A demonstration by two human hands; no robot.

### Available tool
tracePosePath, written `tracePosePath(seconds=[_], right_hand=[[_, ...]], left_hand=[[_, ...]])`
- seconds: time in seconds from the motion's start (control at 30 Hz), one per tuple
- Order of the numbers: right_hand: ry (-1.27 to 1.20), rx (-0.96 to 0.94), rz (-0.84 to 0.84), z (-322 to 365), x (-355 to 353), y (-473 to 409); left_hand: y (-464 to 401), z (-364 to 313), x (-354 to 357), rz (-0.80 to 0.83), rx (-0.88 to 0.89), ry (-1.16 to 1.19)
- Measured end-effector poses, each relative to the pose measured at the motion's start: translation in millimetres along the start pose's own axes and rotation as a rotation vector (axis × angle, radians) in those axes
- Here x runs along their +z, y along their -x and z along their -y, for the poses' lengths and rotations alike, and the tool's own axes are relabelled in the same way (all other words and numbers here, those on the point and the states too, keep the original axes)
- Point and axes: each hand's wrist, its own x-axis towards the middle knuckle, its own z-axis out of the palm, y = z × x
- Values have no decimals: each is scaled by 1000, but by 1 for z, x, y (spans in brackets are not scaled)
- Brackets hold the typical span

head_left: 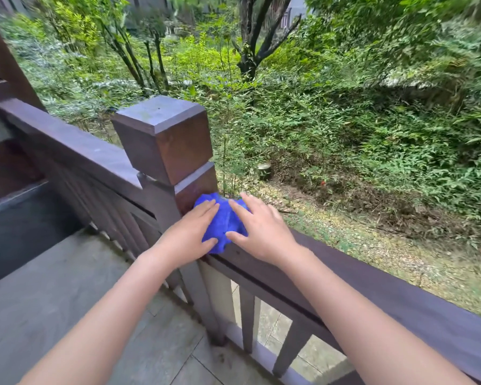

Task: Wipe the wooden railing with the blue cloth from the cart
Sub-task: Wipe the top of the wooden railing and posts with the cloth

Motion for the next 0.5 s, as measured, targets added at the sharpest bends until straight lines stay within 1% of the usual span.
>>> tracePosePath(seconds=[0.07,0.17,0.23,0.33,0.4,0.5], right_hand=[[2,15,61,3,5,-14],[-35,42,56,2,6,-21],[-58,69,19,4,6,-19],[-53,108,-93,11,12,-6],[-26,116,-151,17,18,5],[50,113,-189,27,24,19]], left_hand=[[-2,2,1,0,-9,6],[-4,2,1,-44,-10,30],[-1,2,3,-69,2,35],[7,5,6,-87,21,87],[14,7,4,-110,46,146],[25,6,2,-180,84,184]])
